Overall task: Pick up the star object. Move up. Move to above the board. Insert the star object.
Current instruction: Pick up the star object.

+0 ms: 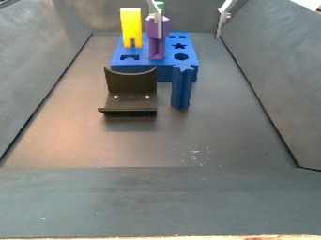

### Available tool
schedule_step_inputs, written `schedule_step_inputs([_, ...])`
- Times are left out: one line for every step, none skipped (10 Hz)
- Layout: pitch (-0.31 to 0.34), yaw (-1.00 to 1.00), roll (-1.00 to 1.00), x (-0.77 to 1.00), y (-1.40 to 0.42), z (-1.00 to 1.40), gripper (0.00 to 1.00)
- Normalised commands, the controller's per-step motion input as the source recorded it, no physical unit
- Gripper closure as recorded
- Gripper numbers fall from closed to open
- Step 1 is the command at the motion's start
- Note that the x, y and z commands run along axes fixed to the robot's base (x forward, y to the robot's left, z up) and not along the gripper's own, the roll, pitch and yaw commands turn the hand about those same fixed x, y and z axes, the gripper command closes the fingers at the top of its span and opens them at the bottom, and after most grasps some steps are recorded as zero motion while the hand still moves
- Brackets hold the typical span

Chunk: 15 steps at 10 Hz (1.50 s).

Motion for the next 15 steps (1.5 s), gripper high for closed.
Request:
schedule_step_inputs([0.000, 0.00, 0.00, 0.00, -0.03, 0.00, 0.00])
schedule_step_inputs([0.000, 0.01, -0.01, 0.00, -0.16, -0.03, 0.00])
schedule_step_inputs([0.000, 0.09, 0.00, 0.00, -0.28, -0.01, 0.00])
schedule_step_inputs([-0.007, 0.07, -0.03, 0.01, -0.33, -0.06, 0.00])
schedule_step_inputs([0.000, 0.00, 0.00, 0.00, -0.34, -0.08, 0.00])
schedule_step_inputs([0.000, 0.00, 0.00, 0.00, -0.25, -0.06, 0.00])
schedule_step_inputs([0.000, 0.00, 0.00, 0.02, -0.21, -0.17, 0.00])
schedule_step_inputs([0.000, -0.01, -0.01, 0.05, -0.19, -0.25, 0.00])
schedule_step_inputs([0.000, 0.00, 0.00, 0.05, -0.13, -0.41, 0.00])
schedule_step_inputs([0.000, 0.00, 0.01, 0.00, -0.03, -0.52, 0.00])
schedule_step_inputs([0.000, 0.00, 0.03, 0.00, 0.00, -0.58, 0.00])
schedule_step_inputs([0.000, 0.00, 0.00, 0.03, 0.00, -0.60, 0.00])
schedule_step_inputs([0.000, 0.00, 0.00, 0.07, 0.00, -0.64, 0.00])
schedule_step_inputs([0.000, 0.00, 0.00, 0.07, 0.00, -0.70, 0.00])
schedule_step_inputs([0.000, 0.00, 0.00, 0.07, 0.00, -0.70, 0.00])
